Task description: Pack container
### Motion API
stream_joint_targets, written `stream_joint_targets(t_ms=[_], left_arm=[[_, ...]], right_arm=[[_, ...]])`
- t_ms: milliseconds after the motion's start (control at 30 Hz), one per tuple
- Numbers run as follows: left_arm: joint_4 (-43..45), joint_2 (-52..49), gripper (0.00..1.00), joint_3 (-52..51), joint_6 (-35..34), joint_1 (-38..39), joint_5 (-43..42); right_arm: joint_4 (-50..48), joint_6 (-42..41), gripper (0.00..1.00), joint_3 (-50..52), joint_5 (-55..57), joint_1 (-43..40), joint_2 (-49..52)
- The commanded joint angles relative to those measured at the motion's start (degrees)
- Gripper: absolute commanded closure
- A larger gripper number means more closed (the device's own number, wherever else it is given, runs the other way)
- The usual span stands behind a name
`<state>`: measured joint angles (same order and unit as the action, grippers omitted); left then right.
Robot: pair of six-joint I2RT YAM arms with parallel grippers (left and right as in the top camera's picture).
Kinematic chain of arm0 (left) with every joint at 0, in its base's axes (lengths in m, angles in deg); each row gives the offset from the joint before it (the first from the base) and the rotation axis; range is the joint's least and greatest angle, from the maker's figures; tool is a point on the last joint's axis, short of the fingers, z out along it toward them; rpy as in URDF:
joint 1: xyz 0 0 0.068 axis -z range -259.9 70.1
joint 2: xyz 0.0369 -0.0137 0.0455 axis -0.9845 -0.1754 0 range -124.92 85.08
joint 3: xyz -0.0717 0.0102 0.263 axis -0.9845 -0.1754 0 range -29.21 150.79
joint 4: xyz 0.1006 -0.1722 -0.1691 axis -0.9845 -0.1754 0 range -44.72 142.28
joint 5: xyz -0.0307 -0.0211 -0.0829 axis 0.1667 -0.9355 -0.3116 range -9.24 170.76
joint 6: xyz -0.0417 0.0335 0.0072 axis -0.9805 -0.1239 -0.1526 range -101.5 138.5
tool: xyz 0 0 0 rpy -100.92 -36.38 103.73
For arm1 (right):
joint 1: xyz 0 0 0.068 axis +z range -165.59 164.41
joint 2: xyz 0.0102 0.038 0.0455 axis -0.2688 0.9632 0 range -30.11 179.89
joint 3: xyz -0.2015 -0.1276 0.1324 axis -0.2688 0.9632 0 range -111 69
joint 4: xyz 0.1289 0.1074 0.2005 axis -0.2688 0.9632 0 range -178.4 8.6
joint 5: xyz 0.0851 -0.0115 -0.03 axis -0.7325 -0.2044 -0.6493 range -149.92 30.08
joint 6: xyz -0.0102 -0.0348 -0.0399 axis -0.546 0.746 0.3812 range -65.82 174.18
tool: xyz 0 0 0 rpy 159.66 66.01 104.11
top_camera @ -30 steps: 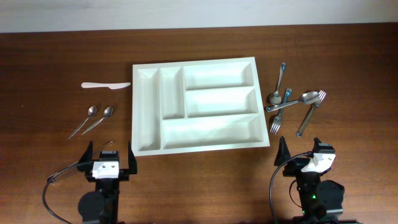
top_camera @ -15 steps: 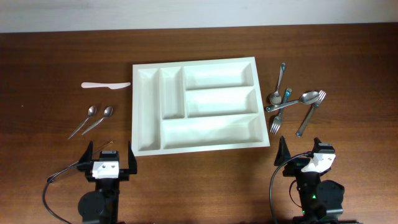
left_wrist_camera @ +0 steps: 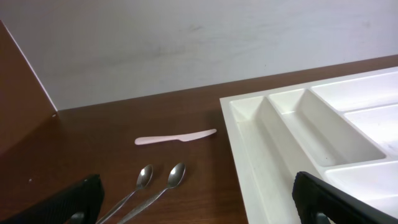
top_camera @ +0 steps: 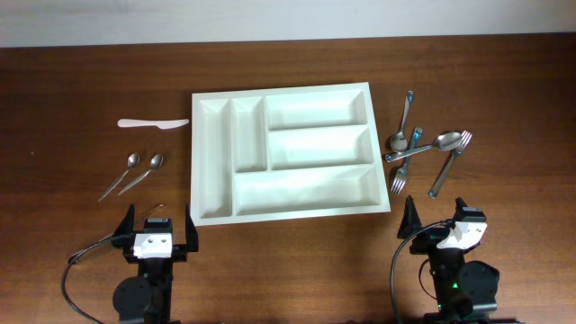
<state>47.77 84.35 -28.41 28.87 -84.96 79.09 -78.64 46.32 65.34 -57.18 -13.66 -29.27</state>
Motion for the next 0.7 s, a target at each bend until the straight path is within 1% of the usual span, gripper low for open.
stream_joint_targets(t_ms=[0, 133, 200, 300, 367, 533, 667], left_arm=[[-0.1, 0.4, 0.01, -0.3, -0.7, -0.3, -0.4], [-0.1, 0.4, 0.01, -0.3, -0.7, -0.3, -0.4], [-0.1, 0.4, 0.01, -0.3, -0.7, -0.3, -0.4], [-0.1, 0.4, 0.01, -0.3, -0.7, -0.3, -0.4], [-0.1, 0.4, 0.01, -0.3, -0.7, -0.3, -0.4], [-0.1, 0.4, 0.01, -0.3, -0.7, -0.3, -0.4], [-0.1, 0.4, 0.01, -0.3, -0.7, -0.3, -0.4]], right_arm=[[1.2, -2.1, 0.01, -0.5, 0.7, 0.3, -0.6], [7.1, -5.3, 0.01, -5.5, 3.5, 0.3, 0.8], [10.9, -5.3, 0.01, -10.0, 4.7, 0.3, 2.7], [18.1, -5.3, 0.01, -19.9, 6.2, 0.3, 8.1], [23.6, -5.3, 0.01, -27.3, 7.1, 0.3, 13.1], [41.9, -7.4, 0.01, -47.9, 8.7, 0.2, 31.1], [50.0, -7.8, 0.02, -60.6, 6.6, 0.2, 46.2]])
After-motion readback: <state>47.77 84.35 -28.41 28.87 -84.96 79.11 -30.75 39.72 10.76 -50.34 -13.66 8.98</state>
